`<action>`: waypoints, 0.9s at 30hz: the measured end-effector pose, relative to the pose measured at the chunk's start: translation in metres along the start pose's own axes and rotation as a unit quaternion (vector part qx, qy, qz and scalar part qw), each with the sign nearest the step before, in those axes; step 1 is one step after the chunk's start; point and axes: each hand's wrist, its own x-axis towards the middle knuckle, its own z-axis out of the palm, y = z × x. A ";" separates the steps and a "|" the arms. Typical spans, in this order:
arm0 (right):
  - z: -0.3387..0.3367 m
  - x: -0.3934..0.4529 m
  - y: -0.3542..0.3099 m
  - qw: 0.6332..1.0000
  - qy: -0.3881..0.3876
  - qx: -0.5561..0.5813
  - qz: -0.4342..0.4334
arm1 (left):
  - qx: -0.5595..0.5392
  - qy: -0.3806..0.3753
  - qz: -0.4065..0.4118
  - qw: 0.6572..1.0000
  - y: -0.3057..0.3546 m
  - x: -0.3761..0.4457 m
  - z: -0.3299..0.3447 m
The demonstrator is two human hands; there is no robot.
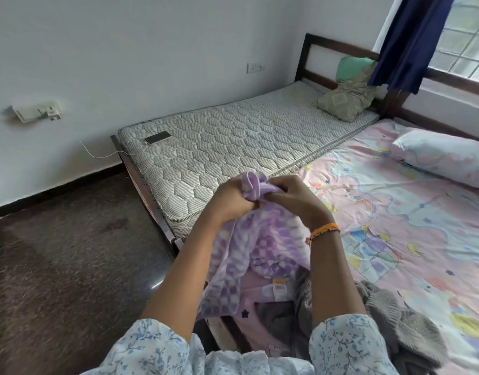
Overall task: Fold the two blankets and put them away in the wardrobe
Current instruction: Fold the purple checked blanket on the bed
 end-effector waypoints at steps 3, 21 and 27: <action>-0.003 -0.001 0.009 0.999 0.002 0.042 -0.022 | 0.102 0.054 -0.018 0.993 0.008 -0.002 -0.001; -0.011 -0.008 -0.001 0.997 0.024 0.054 -0.044 | 0.123 0.040 -0.021 0.991 0.013 0.001 0.016; -0.017 -0.020 0.105 0.960 0.014 -0.229 0.163 | -0.064 0.158 -0.047 0.984 0.007 0.006 0.009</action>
